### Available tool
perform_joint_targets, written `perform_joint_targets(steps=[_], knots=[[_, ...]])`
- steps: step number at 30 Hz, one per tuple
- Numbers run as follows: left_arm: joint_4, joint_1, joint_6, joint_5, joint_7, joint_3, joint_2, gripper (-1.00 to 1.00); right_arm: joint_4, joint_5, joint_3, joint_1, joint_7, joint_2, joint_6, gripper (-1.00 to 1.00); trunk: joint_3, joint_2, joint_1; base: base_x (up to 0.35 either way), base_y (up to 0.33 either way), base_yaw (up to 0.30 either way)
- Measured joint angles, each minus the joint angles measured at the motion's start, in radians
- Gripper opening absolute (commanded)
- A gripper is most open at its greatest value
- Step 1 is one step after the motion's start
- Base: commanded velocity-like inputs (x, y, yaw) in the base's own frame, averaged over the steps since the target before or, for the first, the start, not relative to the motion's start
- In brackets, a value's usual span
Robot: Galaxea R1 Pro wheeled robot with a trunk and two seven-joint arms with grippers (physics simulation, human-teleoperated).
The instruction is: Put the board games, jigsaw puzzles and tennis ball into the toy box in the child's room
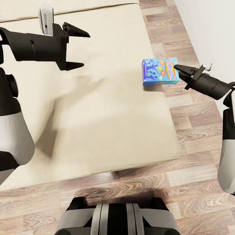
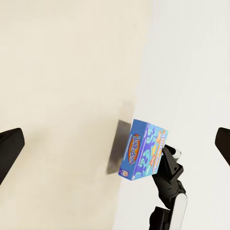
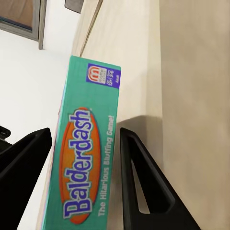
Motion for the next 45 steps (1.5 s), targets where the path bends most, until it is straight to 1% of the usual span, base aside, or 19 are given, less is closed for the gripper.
perform_joint_targets(steps=[14,15,20,27,32,45], knots=[[0.0,0.0,0.0,0.0,0.0,0.0,0.0,1.0,0.0,0.0,0.0,0.0,0.0,0.0,0.0,-1.0,0.0,0.0,0.0,0.0,0.0,0.0],[0.0,0.0,0.0,0.0,0.0,-0.001,0.0,1.0,0.0,0.003,0.0,-0.004,-0.001,0.0,0.0,-1.0,0.003,0.007,-0.004,0.0,0.0,0.0],[0.004,0.006,0.001,0.0,-0.003,-0.011,0.017,1.0,0.002,-0.024,-0.02,-0.01,-0.013,-0.028,0.0,-1.0,0.019,0.042,-0.023,0.0,0.0,0.0],[0.005,0.008,0.001,0.0,-0.004,-0.015,0.023,1.0,0.002,-0.061,-0.025,-0.011,-0.018,-0.065,0.0,-1.0,0.041,0.091,-0.05,0.0,0.0,0.0],[0.006,0.009,0.002,0.0,-0.003,-0.016,0.024,1.0,0.002,-0.093,-0.027,-0.011,-0.019,-0.069,0.0,-1.0,0.056,0.126,-0.069,0.0,0.0,0.0],[0.006,0.01,0.002,0.0,-0.004,-0.017,0.025,1.0,0.002,-0.094,-0.029,-0.011,-0.019,-0.073,0.0,-1.0,0.097,0.217,-0.119,0.0,0.0,0.0]])
